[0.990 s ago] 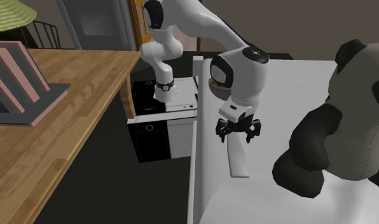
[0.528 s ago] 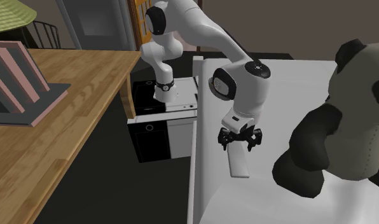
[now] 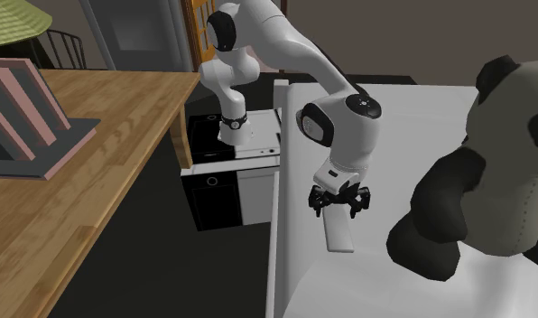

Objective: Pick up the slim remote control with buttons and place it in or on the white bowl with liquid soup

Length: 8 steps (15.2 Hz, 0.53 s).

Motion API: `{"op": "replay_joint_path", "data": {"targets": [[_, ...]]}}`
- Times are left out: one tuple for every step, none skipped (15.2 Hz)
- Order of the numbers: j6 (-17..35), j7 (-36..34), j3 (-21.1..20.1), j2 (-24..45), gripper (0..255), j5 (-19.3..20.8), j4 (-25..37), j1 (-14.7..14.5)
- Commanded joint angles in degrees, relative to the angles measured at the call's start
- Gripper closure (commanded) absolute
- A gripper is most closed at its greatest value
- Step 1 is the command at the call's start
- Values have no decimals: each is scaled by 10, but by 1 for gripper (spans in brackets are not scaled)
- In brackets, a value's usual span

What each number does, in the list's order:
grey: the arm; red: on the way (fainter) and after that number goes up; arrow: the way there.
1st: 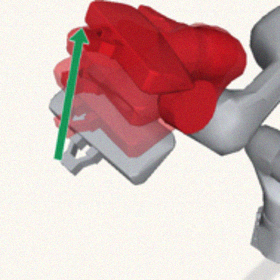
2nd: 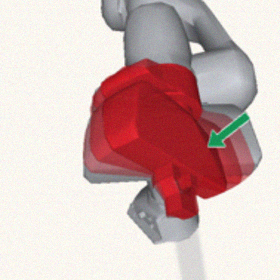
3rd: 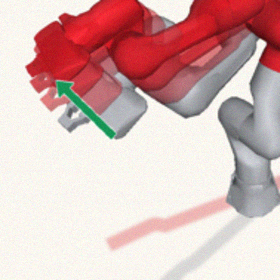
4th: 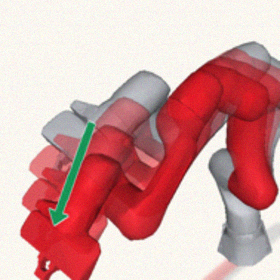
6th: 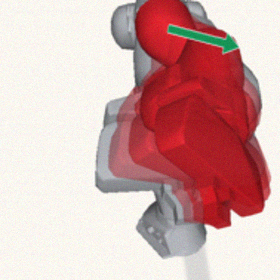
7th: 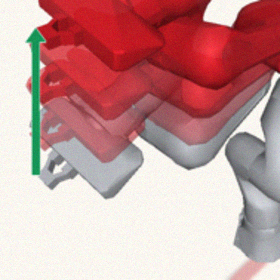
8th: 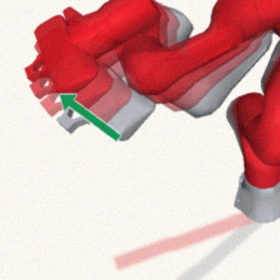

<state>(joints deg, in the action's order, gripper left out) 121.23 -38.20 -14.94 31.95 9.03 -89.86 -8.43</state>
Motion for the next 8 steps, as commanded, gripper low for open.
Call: {"op": "replay_joint_path", "data": {"targets": [[0, 0, 0, 0, 0, 0, 0, 0], [0, 0, 0, 0, 255, 0, 0, 0], [0, 0, 0, 0, 255, 0, 0, 0], [0, 0, 0, 0, 255, 0, 0, 0], [0, 0, 0, 0, 255, 0, 0, 0], [0, 0, 0, 0, 255, 0, 0, 0], [0, 0, 0, 0, 255, 0, 0, 0], [0, 0, 0, 0, 255, 0, 0, 0]]}}
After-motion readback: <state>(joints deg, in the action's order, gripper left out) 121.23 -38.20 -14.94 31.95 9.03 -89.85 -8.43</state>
